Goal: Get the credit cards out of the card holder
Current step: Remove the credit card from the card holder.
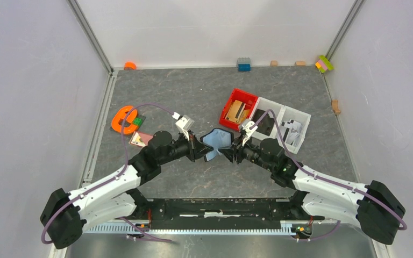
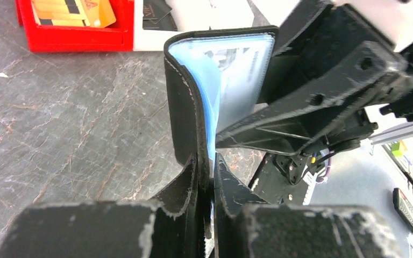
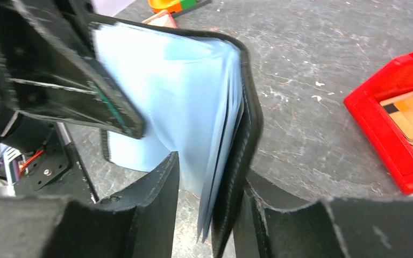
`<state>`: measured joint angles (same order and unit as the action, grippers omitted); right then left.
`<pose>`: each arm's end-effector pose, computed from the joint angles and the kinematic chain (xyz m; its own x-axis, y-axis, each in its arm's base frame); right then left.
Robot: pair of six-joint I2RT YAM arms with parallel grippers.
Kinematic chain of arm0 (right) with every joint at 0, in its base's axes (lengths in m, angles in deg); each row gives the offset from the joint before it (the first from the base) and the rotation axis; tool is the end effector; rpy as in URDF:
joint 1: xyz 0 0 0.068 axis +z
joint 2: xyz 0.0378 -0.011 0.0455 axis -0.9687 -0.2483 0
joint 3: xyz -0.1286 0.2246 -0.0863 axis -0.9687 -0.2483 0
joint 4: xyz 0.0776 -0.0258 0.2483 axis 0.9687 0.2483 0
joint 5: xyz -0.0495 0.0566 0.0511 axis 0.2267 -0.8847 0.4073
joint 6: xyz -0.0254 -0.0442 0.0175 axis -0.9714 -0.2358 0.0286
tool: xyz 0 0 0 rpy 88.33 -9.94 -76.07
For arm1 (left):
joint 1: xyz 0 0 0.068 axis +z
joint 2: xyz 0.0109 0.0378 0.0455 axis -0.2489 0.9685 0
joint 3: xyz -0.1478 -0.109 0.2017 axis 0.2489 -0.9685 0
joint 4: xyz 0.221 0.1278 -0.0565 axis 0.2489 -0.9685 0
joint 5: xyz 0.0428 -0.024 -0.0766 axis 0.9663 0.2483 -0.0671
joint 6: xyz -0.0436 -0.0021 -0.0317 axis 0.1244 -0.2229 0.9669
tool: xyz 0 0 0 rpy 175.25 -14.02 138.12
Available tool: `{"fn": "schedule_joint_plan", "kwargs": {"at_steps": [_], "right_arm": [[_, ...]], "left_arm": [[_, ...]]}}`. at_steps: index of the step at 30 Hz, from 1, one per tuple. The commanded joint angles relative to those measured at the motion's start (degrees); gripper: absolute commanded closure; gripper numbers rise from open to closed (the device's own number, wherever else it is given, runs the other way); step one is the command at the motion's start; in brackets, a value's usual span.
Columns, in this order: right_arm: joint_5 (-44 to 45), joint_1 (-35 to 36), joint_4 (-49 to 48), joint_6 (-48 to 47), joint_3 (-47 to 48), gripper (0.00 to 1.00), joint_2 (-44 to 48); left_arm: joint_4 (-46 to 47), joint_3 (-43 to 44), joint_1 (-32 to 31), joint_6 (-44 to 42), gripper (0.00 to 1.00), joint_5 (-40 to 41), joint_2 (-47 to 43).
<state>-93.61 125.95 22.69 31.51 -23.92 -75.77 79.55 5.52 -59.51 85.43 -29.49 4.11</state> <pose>0.1383 0.1719 0.2328 -0.3354 0.0620 -0.9400 -0.7603 0.5714 0.3090 0.1469 -0.1606 0.2523 -0.5570 -0.1046 -0.8239 0.6790 0.5139 -0.5243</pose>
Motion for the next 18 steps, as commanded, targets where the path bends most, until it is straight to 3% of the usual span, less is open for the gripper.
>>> {"fn": "schedule_joint_plan", "kwargs": {"at_steps": [1,8,13,15,18], "right_arm": [[3.7,-0.1,0.9,-1.5,1.7,0.59,0.5],[2.8,-0.1,0.4,-1.6,1.6,0.74,0.4],[-3.4,-0.1,-2.1,-1.5,1.2,0.71,0.3],[-5.4,-0.1,-2.7,-1.6,1.3,0.67,0.2],[-6.1,-0.1,-1.4,-2.4,1.9,0.55,0.5]], "left_arm": [[4.8,-0.4,-0.3,-0.5,0.98,-1.1,-2.9],[5.7,-0.7,-0.3,-0.4,0.95,-2.5,-3.1],[5.7,-0.9,-0.3,-0.7,0.65,-2.2,-3.2],[5.7,-1.0,-0.3,-0.8,0.67,-1.7,-3.5],[4.4,-1.0,-0.3,-1.1,0.83,1.1,-3.7]]}}
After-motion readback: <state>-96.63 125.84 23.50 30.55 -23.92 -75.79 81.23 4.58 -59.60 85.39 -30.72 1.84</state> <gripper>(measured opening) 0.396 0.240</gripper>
